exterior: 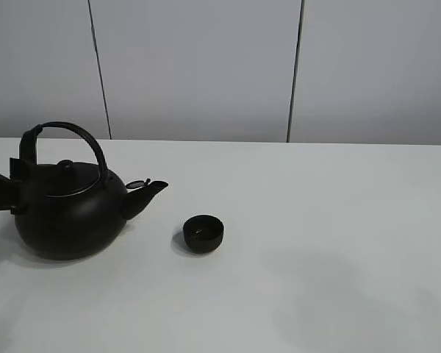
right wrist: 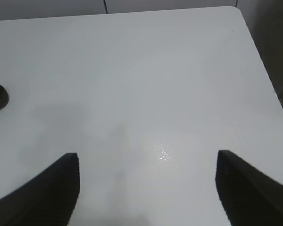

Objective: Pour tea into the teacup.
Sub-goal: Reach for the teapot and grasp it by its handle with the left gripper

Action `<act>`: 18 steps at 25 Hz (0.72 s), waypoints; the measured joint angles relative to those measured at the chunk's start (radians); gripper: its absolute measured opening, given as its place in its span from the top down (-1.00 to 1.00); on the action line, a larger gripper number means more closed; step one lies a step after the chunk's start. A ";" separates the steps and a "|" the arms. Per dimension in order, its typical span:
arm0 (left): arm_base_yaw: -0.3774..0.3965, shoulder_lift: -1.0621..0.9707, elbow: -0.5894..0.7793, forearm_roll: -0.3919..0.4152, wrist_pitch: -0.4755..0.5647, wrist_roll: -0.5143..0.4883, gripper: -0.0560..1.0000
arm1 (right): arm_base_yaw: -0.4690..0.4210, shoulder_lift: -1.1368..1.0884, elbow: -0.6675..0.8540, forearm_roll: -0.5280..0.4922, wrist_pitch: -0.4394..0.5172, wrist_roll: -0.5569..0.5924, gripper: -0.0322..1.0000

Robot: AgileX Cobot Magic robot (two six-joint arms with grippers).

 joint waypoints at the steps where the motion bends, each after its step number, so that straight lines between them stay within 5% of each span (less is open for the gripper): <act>1: 0.000 0.002 -0.004 -0.006 0.000 0.000 -0.42 | 0.000 0.000 0.000 0.000 0.000 0.000 -0.12; 18: 0.042 0.006 -0.062 -0.020 -0.003 0.006 -0.42 | 0.000 0.000 0.000 0.000 0.000 0.000 -0.12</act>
